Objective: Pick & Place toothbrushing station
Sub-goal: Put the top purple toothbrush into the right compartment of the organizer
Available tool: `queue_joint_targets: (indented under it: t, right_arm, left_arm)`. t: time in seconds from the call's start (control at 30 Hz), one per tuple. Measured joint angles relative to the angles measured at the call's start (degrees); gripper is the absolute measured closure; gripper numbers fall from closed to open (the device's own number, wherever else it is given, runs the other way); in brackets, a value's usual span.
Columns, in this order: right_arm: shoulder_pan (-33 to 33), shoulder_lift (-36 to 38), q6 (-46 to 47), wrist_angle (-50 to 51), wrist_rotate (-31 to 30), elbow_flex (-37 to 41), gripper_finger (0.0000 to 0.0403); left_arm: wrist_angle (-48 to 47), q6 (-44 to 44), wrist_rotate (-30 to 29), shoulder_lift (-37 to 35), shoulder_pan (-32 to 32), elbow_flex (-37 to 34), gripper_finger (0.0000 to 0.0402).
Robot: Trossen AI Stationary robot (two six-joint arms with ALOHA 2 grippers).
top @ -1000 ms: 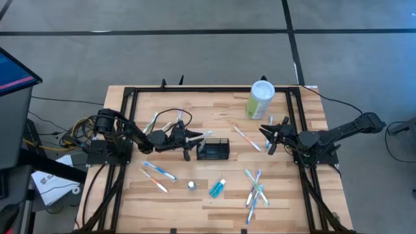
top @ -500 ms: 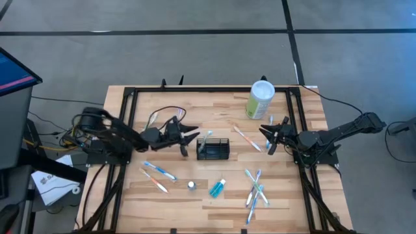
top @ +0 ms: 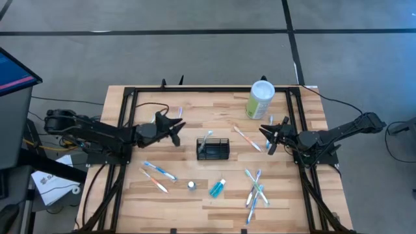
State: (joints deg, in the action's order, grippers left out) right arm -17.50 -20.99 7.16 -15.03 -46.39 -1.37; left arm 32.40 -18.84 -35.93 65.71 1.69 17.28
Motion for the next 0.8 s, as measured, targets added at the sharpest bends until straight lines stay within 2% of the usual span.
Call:
queue_joint_targets:
  t: [0.1,0.47,0.63,0.8]
  right_arm:
    - [0.00,0.00,0.00,0.00,0.00,0.00,0.0326]
    - [-0.04,0.00,0.00,-0.06,0.02,0.00,0.0326]
    - [-0.04,0.00,0.00,-0.16,0.02,0.00,0.0326]
    - [-0.04,0.00,0.00,-0.08,0.04,0.00,0.0326]
  left_arm:
    - [-4.56,-4.12,1.20,0.02,3.21,-0.04,0.0296]
    - [-7.17,-11.45,15.83,6.09,16.94,-0.02,0.0296]
    - [-7.69,-11.69,21.62,10.95,21.37,1.14,0.0296]
    - [-11.37,-11.62,26.17,15.96,24.61,5.41,0.0296]
